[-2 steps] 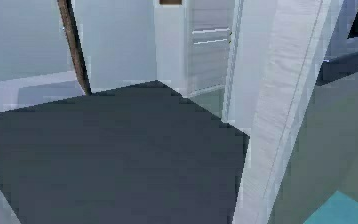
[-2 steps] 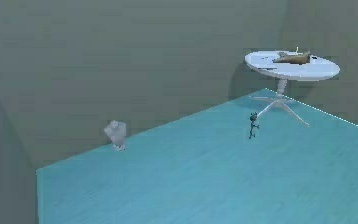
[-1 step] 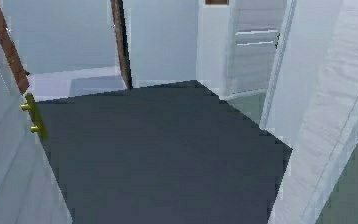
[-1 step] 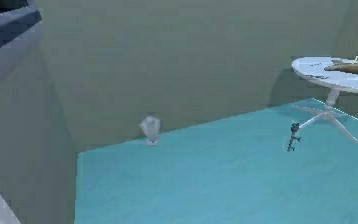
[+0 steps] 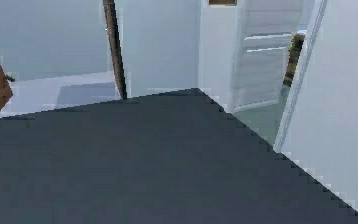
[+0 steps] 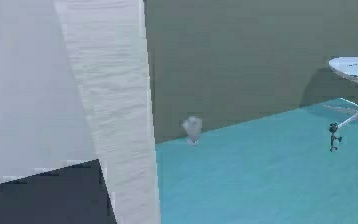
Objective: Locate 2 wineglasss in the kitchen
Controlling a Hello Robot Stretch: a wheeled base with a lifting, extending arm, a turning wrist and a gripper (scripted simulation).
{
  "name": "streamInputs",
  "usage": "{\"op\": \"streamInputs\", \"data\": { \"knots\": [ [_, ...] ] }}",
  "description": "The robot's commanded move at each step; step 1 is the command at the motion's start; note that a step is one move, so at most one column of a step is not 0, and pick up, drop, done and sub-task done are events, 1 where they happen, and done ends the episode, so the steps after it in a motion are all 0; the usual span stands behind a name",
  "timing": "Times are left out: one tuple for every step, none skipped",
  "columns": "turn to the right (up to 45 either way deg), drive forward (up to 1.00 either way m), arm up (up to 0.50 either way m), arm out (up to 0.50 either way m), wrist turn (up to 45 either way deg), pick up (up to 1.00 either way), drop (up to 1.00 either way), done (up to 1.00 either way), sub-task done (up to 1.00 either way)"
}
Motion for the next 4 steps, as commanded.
{"op": "streamInputs", "data": {
  "knots": [
    [18.0, 0.00, 0.00, 0.00, 0.0, 0.00, 0.00, 0.00, 0.00],
    [0.0, 1.00, 0.00, 0.00, 0.0, 0.00, 0.00, 0.00, 0.00],
    [3.0, 0.00, 0.00, 0.00, 0.0, 0.00, 0.00, 0.00, 0.00],
    [0.0, 1.00, 0.00, 0.00, 0.0, 0.00, 0.00, 0.00, 0.00]
  ]
}}
